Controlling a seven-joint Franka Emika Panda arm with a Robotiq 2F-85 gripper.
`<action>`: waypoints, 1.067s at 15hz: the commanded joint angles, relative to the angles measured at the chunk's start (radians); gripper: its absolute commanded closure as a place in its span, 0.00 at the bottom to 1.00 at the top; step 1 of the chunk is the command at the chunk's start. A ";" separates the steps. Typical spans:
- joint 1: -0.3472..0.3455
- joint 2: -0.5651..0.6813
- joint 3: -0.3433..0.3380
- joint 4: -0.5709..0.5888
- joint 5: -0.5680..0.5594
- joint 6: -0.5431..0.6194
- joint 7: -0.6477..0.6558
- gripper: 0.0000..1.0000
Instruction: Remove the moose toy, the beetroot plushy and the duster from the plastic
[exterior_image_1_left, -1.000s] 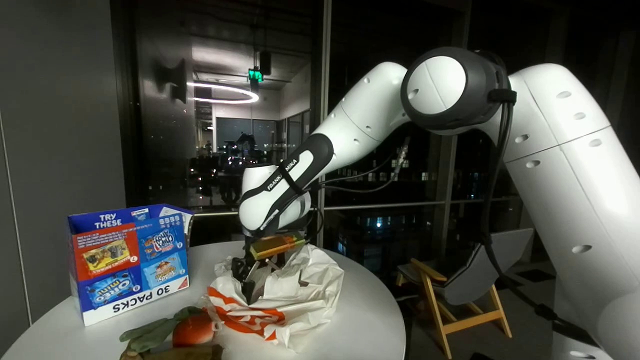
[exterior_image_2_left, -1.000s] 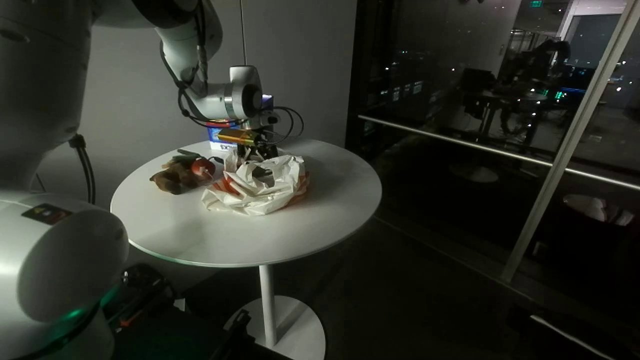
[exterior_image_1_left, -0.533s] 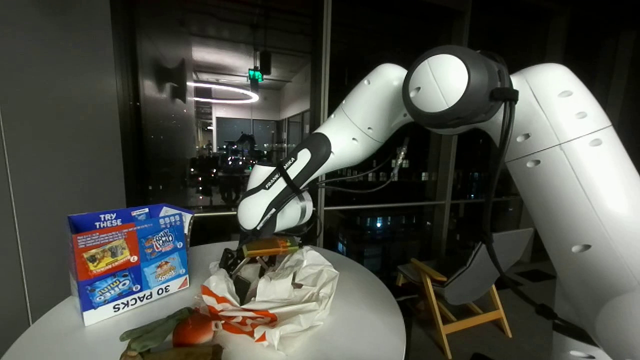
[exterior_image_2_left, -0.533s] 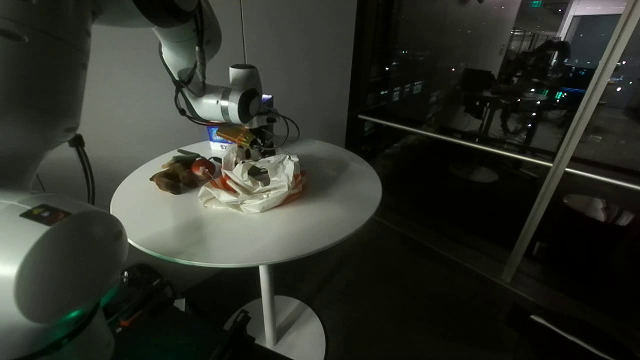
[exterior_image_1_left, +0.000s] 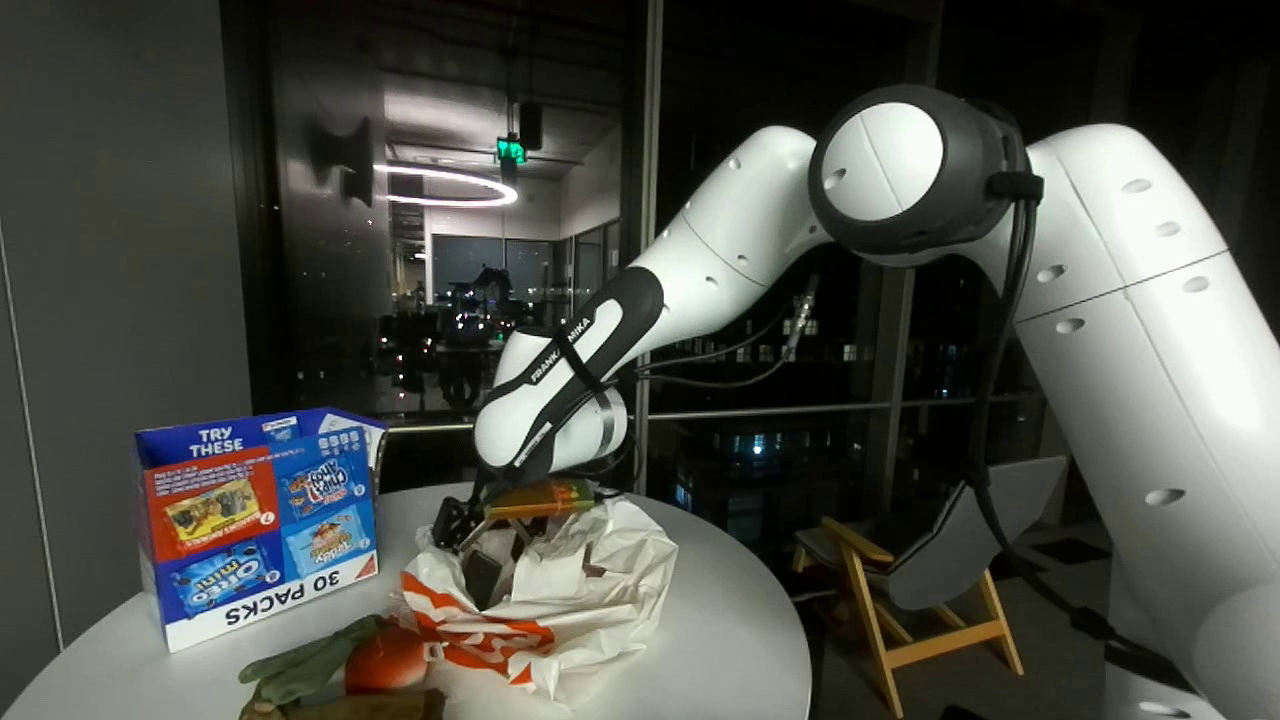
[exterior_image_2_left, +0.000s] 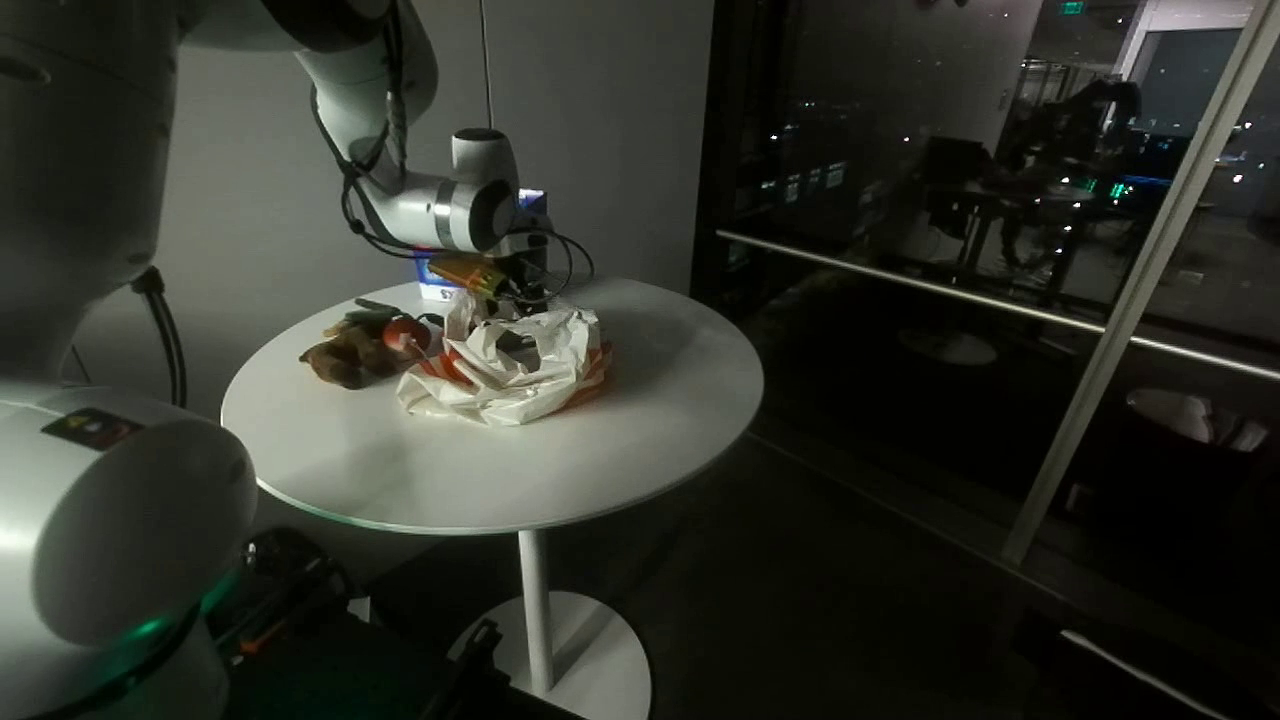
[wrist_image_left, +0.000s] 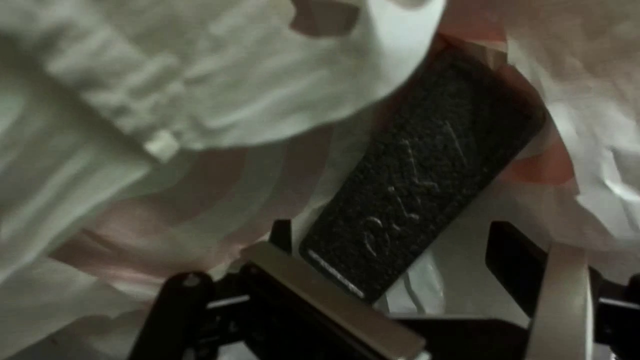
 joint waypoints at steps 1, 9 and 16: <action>0.020 0.017 -0.015 -0.015 -0.013 0.020 0.014 0.00; 0.043 0.037 -0.022 -0.055 -0.060 0.104 -0.037 0.34; 0.141 -0.016 -0.162 -0.084 -0.231 0.184 0.011 0.65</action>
